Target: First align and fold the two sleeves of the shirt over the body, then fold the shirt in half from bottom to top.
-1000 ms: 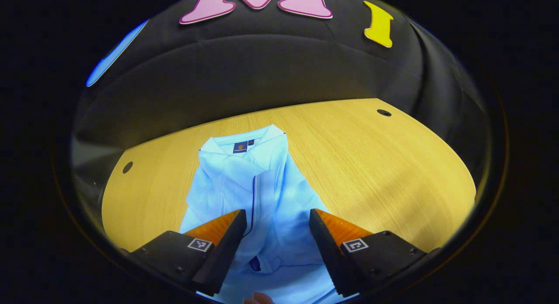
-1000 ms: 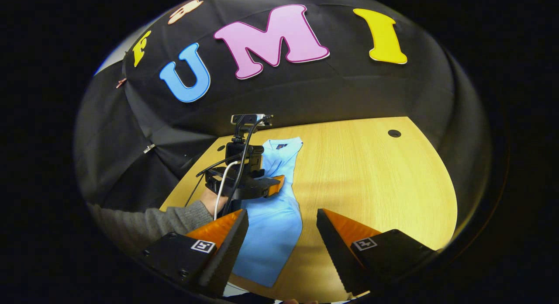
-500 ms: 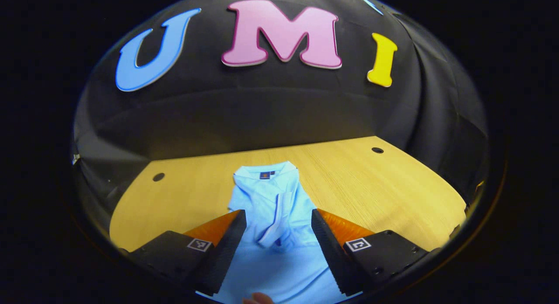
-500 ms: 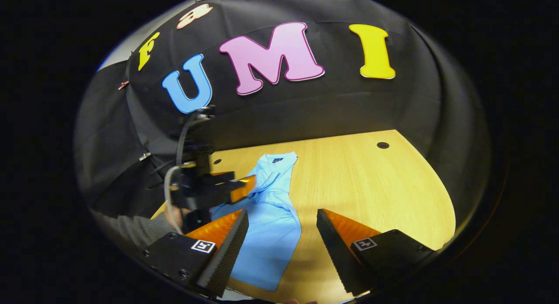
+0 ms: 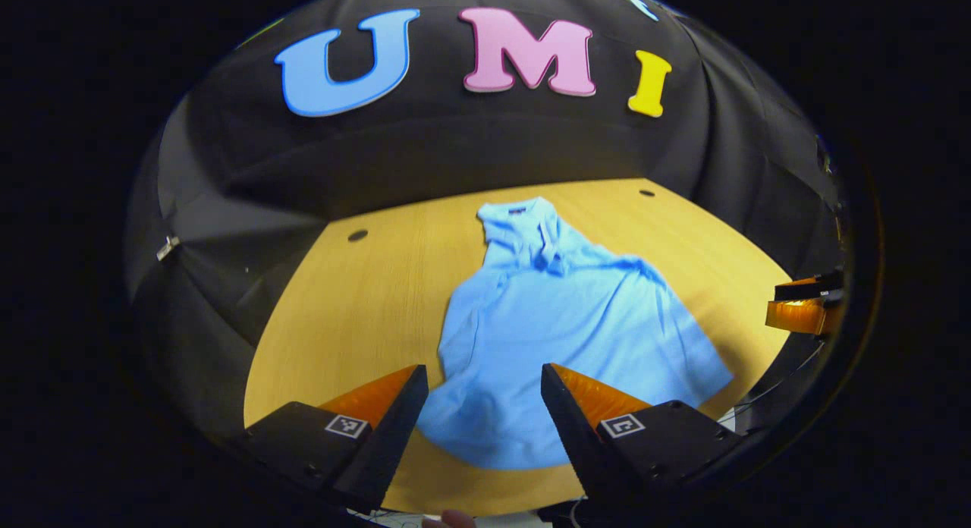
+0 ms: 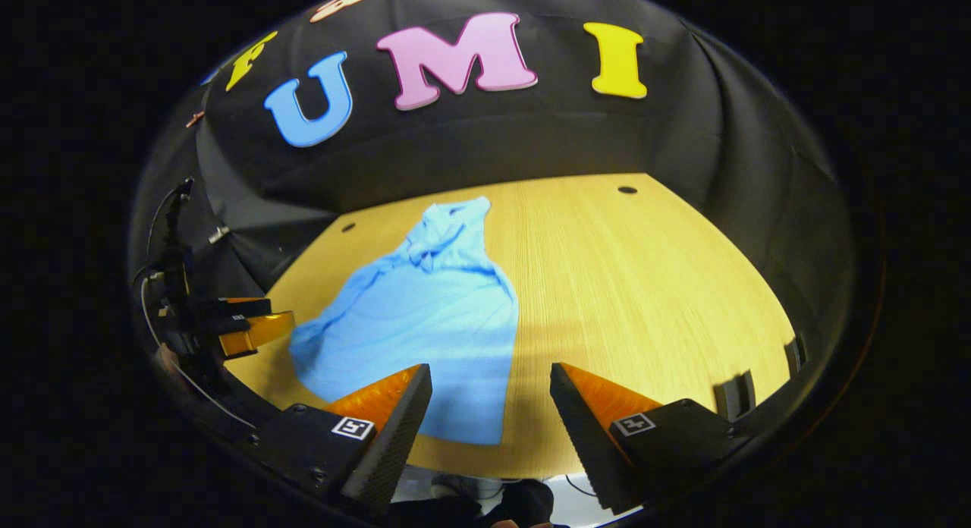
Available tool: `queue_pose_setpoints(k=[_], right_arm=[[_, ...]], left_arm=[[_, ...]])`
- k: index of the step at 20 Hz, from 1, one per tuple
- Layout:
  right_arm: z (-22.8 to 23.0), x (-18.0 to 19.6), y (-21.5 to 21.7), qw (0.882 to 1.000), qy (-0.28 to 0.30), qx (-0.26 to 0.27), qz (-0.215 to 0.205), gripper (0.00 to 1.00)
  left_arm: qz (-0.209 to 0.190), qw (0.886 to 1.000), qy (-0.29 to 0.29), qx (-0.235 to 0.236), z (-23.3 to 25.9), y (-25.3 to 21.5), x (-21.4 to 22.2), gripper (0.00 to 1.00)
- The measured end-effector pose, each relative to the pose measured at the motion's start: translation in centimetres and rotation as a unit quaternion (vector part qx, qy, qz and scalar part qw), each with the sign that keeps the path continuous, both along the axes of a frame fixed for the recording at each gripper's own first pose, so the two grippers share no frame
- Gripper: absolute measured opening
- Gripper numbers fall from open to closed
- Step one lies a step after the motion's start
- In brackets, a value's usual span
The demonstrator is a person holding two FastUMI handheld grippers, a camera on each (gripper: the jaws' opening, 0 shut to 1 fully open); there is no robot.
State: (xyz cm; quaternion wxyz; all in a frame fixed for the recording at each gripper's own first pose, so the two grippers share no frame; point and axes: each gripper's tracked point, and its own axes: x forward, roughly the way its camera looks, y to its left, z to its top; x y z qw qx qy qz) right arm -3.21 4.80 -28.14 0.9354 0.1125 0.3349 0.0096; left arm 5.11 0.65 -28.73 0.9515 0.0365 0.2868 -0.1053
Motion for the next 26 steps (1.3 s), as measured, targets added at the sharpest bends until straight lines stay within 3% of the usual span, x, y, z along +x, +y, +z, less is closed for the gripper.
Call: queue_pose_setpoints(k=[4,9,13,16,17,18,19,20,21,22,23,25,26], right_arm=[[-3.1,-1.3,2.0,0.999,0.026,-0.030,-0.014,0.98],[-6.2,-0.6,2.9,0.997,0.052,-0.048,-0.034,0.98],[-8.3,-0.4,3.4,0.995,0.074,-0.064,-0.036,0.98],[-8.8,-0.1,4.0,0.994,0.070,-0.076,-0.022,0.99],[-8.7,-0.4,4.4,0.995,0.067,-0.069,-0.020,0.98],[-8.9,-0.1,4.7,0.995,0.067,-0.067,-0.015,0.94],[-8.8,0.0,5.1,0.996,0.060,-0.068,-0.005,0.77],[-8.8,0.1,5.7,0.996,0.058,-0.066,0.007,0.71],[-8.7,0.2,6.1,0.997,0.051,-0.062,0.011,0.50],[-8.6,0.1,6.5,0.997,0.051,-0.061,0.014,0.34],[-8.3,0.2,6.3,0.997,0.045,-0.062,0.011,0.13],[-8.5,0.5,6.8,0.998,0.040,-0.054,0.009,0.07],[-8.5,0.5,6.9,0.998,0.039,-0.043,0.007,0.06]], left_arm=[[-0.004,0.999,0.028,0.021,-3.6,2.5,-0.7,0.95],[-0.025,0.997,0.051,0.045,-6.7,3.1,1.9,0.96],[-0.039,0.997,0.060,0.028,-7.9,2.7,2.8,0.99],[-0.049,0.995,0.084,-0.008,-8.5,1.8,2.0,0.97],[-0.044,0.996,0.080,-0.012,-8.3,1.8,1.9,0.82],[-0.043,0.996,0.083,-0.008,-8.7,1.8,1.6,0.67],[-0.045,0.996,0.079,-0.008,-8.5,1.5,1.3,0.65],[-0.047,0.996,0.079,-0.009,-8.5,1.2,0.9,0.56],[-0.051,0.996,0.077,-0.012,-8.4,0.7,0.7,0.40],[-0.047,0.996,0.078,-0.009,-8.5,0.6,0.7,0.24],[-0.044,0.996,0.074,-0.009,-8.3,0.6,0.9,0.19],[-0.029,0.997,0.072,-0.009,-8.1,0.5,0.9,0.07],[-0.025,0.997,0.070,-0.011,-8.1,0.4,0.8,0.06]])
